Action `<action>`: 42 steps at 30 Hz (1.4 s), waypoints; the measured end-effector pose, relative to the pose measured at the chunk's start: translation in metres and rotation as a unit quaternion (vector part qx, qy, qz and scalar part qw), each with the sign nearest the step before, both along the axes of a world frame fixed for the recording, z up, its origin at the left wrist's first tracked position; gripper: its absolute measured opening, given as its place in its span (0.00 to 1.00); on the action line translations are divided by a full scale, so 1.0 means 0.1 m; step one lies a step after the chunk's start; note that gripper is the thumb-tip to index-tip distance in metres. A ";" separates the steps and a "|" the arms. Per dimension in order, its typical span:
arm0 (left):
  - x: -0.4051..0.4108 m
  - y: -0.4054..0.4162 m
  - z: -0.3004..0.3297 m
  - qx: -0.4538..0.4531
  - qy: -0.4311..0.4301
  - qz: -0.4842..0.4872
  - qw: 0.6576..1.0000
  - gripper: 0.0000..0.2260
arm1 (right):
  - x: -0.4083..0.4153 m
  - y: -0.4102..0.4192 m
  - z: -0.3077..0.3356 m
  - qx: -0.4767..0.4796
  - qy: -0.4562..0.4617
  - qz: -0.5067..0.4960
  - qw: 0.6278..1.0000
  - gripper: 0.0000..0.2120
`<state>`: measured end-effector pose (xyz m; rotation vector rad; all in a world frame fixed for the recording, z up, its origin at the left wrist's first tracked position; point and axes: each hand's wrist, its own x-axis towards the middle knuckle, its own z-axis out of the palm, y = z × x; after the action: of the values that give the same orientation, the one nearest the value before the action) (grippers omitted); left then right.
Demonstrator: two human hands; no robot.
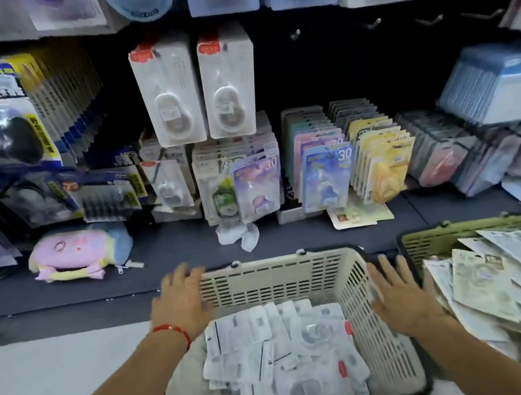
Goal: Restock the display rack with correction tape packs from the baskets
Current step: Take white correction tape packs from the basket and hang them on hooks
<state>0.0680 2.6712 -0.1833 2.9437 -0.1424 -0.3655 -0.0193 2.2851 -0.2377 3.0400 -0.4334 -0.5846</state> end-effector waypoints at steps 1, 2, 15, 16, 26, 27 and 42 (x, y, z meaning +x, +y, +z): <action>-0.14 0.04 -0.17 0.001 -0.001 0.051 0.999 0.34 | -0.14 -0.06 -0.10 0.000 0.002 -0.008 1.000 0.35; -0.26 0.07 -0.31 0.005 0.011 0.105 0.994 0.37 | -0.24 -0.10 -0.16 0.004 -0.003 -0.014 1.000 0.35; -0.37 -0.47 -0.73 -0.103 -0.040 0.216 0.970 0.35 | -0.34 -0.85 -0.40 0.001 -0.084 0.056 0.995 0.34; -0.40 -0.48 -0.76 -0.106 -0.054 0.211 0.970 0.34 | -0.32 -0.91 -0.44 0.013 -0.089 0.065 0.994 0.34; -0.45 -0.83 -0.83 -0.115 -0.065 0.182 0.974 0.39 | -0.44 -1.38 -0.52 0.096 -0.118 0.055 0.987 0.31; -0.47 -0.90 -0.84 -0.129 -0.065 0.177 0.974 0.39 | -0.45 -1.47 -0.50 0.098 -0.112 0.054 0.987 0.31; -0.75 -1.54 -0.92 -0.087 -0.110 -0.025 0.990 0.33 | -0.23 -0.74 -0.71 0.152 0.138 0.168 0.964 0.23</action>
<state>-0.0066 2.5176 -0.2749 2.8030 -0.2640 -0.0294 -0.0426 2.2109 -0.3088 3.1214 0.1966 -1.1155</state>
